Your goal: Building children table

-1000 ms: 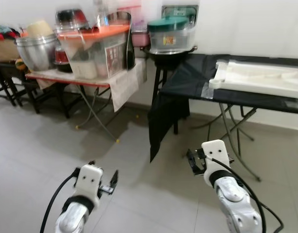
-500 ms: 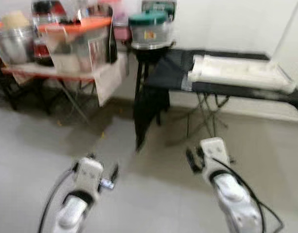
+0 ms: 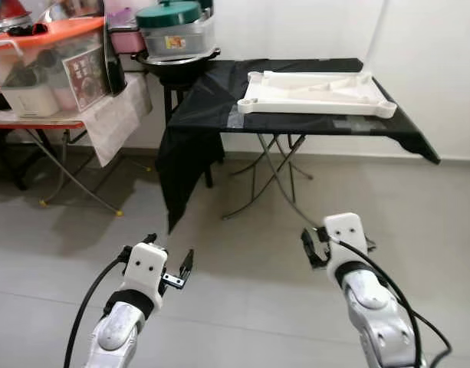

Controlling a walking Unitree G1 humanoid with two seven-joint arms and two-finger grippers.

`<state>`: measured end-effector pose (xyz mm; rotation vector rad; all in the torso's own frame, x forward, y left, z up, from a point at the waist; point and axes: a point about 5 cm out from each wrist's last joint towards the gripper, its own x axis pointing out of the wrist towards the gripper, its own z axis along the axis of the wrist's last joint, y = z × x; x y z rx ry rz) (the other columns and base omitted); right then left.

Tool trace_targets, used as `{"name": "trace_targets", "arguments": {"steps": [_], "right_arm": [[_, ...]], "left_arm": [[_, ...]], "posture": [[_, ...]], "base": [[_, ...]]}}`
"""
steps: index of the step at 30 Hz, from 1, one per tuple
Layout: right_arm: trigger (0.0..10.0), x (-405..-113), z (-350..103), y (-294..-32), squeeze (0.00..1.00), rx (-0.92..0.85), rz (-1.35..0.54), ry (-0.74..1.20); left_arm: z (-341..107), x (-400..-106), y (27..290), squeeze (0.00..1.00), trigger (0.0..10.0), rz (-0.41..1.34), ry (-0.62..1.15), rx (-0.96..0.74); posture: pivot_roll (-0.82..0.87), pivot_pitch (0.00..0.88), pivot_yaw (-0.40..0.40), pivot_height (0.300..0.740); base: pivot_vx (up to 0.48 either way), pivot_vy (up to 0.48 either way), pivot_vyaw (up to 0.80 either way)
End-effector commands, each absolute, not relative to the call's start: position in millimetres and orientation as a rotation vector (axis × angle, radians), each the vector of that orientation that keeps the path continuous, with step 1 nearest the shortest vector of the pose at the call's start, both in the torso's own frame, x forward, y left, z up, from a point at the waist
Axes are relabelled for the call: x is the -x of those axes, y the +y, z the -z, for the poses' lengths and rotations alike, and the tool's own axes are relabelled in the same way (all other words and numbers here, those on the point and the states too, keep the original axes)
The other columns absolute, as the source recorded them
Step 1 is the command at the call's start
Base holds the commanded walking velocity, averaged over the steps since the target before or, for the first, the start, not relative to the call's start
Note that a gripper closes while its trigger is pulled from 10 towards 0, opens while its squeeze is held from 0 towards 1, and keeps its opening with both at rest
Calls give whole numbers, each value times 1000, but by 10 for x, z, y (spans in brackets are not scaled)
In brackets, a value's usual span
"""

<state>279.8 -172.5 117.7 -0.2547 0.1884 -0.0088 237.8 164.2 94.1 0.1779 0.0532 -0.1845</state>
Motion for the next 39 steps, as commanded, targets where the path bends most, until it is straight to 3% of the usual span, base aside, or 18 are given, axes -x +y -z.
{"name": "trace_targets", "arguments": {"steps": [1,15,39], "right_arm": [[10000,-2786,-1160,-1714,0,258,2,196],[10000,-2777,-1134,-1722,0,256,4,211],[10000,-2628,-991,-2098,0,362,53,295]], "left_arm": [[-913,-2378,1659,0,10000,177,66,-169],[-902,-2380,1652,0,10000,179,67,-173],[-879,-2492,1780,0,10000,152,84,-259]], "posture": [[-3,0,-21,740],[-10,0,-19,740],[-47,0,13,740]], "base": [[0,0,0],[0,0,0],[0,0,0]]}}
